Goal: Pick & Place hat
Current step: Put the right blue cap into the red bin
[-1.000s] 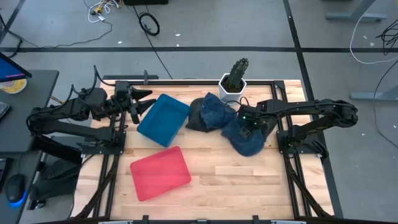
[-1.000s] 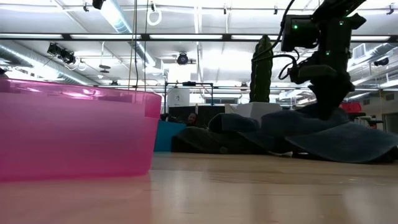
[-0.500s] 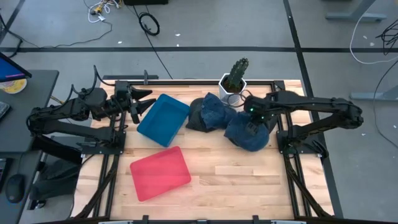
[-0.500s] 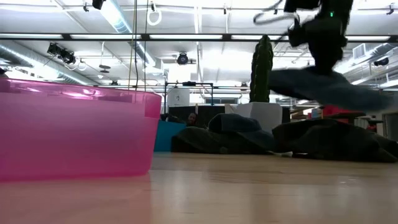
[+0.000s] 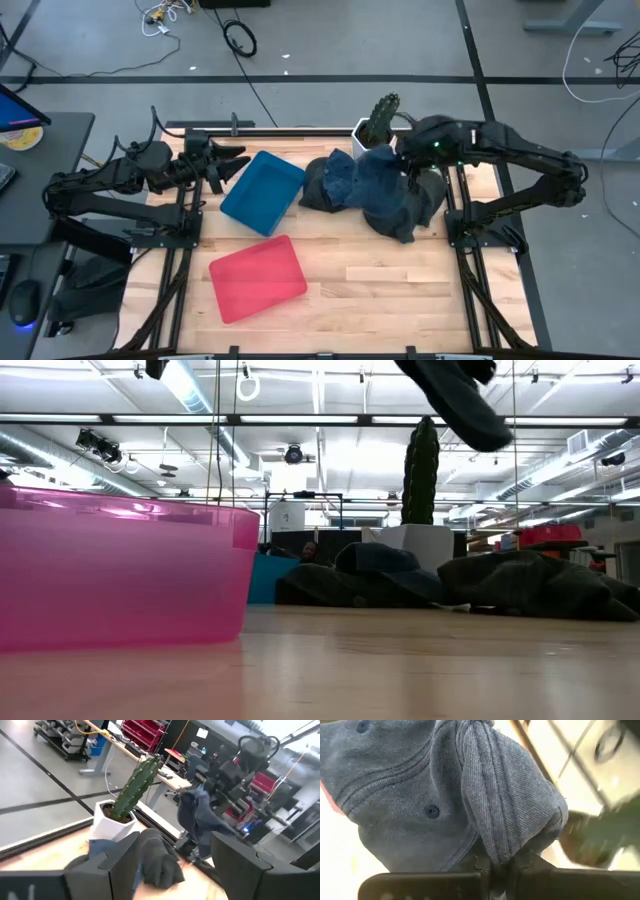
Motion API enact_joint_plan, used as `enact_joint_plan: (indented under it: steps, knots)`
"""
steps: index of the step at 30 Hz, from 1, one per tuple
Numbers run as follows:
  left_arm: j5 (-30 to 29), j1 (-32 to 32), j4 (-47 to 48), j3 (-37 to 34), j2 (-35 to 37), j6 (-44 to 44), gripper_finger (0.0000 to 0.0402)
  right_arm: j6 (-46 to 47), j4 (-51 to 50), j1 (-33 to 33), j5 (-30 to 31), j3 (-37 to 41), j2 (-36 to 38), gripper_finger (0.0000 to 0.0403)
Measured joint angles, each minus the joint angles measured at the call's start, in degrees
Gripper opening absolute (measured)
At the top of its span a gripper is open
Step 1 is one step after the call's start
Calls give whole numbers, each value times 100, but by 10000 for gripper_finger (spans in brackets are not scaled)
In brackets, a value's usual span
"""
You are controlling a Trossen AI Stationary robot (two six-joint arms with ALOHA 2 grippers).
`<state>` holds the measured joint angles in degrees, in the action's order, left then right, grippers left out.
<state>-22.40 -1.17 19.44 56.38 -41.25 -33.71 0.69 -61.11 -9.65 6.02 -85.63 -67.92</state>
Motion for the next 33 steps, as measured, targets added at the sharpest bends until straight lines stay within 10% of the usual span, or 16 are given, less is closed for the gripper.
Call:
enact_joint_plan:
  steps: [20, 33]
  knots:
    - [748, -155, -1029, 0, -952, -3421, 243, -2424, 1509, 112, 557, -63, -923, 14]
    - [1409, -202, -1762, 0, -2223, -3917, 243, -2523, 1918, 407, 601, -63, -1528, 14]
